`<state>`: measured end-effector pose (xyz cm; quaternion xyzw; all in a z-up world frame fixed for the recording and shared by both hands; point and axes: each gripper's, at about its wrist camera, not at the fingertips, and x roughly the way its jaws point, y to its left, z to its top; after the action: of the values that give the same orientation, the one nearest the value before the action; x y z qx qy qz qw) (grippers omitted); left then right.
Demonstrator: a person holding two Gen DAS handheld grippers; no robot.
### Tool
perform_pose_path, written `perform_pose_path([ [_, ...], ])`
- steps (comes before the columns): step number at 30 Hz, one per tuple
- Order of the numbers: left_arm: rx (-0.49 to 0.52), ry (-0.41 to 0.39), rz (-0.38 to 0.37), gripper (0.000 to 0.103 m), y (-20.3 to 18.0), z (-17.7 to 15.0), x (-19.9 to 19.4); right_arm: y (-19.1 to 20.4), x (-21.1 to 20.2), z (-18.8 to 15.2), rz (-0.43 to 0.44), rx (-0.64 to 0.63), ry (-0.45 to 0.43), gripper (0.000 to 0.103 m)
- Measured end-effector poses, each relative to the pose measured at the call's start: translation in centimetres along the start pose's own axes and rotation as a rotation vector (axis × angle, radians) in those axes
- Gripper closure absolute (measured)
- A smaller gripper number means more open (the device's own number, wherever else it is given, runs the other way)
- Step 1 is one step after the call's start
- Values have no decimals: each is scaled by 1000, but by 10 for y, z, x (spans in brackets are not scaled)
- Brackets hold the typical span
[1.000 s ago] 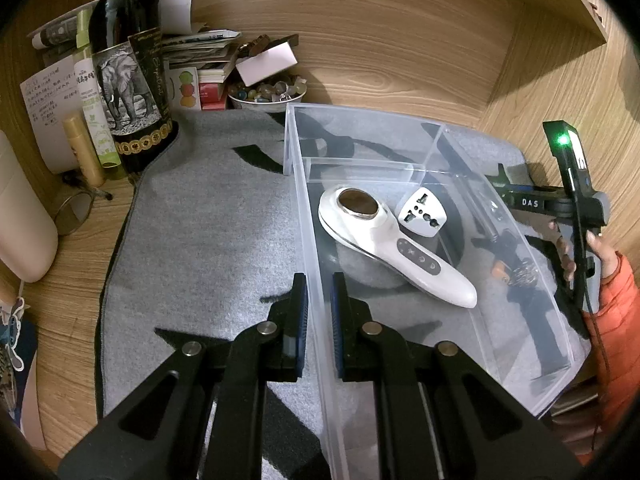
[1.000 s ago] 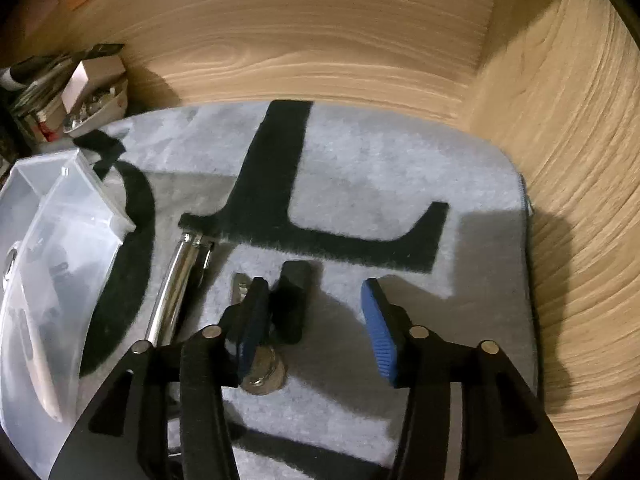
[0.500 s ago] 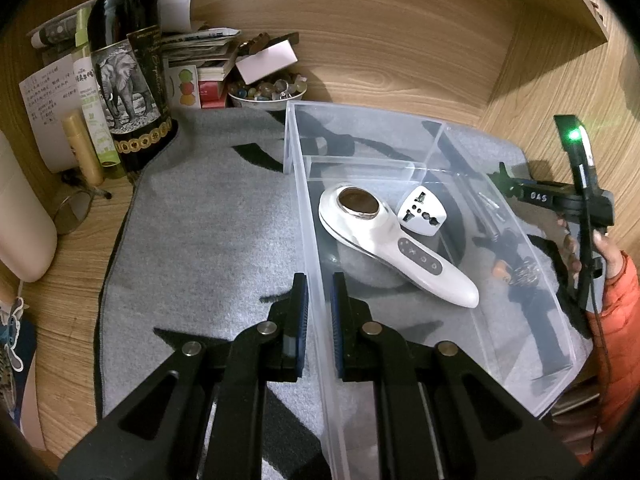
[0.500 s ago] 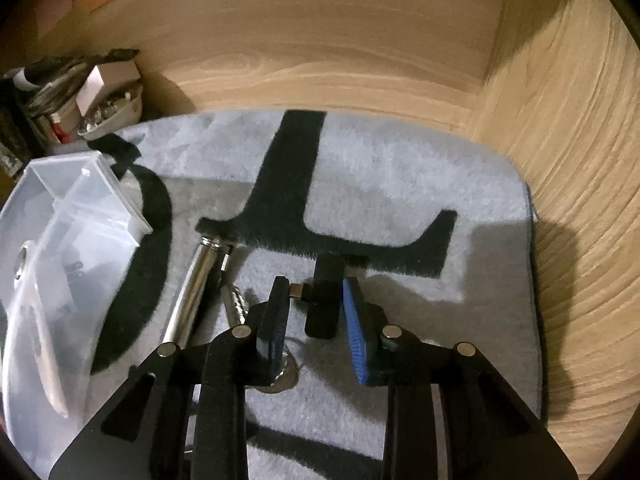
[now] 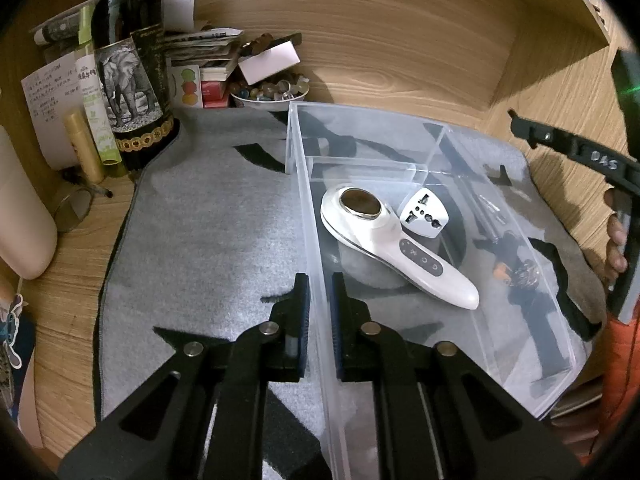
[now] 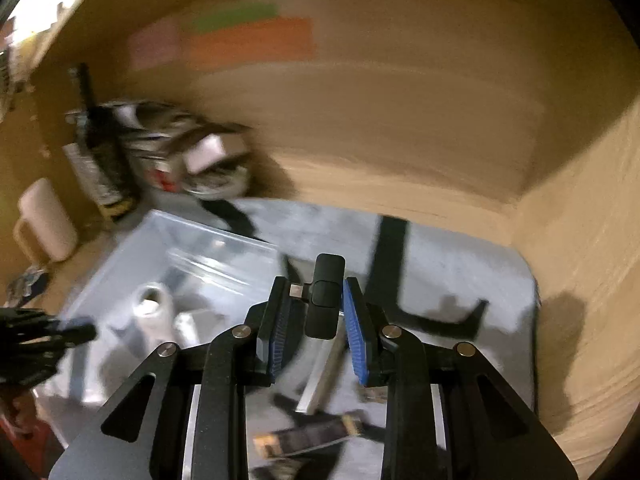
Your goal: Organize rigid objects
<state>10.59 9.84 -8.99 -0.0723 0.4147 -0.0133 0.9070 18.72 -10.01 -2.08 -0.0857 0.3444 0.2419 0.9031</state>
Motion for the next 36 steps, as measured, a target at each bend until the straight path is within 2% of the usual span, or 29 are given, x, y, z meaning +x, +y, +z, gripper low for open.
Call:
perform_pose_path([
  [4, 0, 1, -1, 93, 0, 0, 0, 30, -7, 4, 60, -60, -15, 78],
  [7, -1, 1, -1, 93, 0, 0, 0, 53, -1, 3, 101, -105, 7, 78],
  [17, 3, -2, -5, 93, -1, 1, 1, 105, 33, -19, 199, -209, 165, 78],
  [27, 4, -4, -9, 93, -1, 0, 0, 117, 51, -34, 232, -254, 279, 78],
  [33, 4, -4, -9, 93, -1, 0, 0, 116, 51, -32, 223, -234, 273, 78],
  [36, 4, -4, -9, 93, -1, 0, 0, 114, 46, -30, 216, -235, 260, 74],
])
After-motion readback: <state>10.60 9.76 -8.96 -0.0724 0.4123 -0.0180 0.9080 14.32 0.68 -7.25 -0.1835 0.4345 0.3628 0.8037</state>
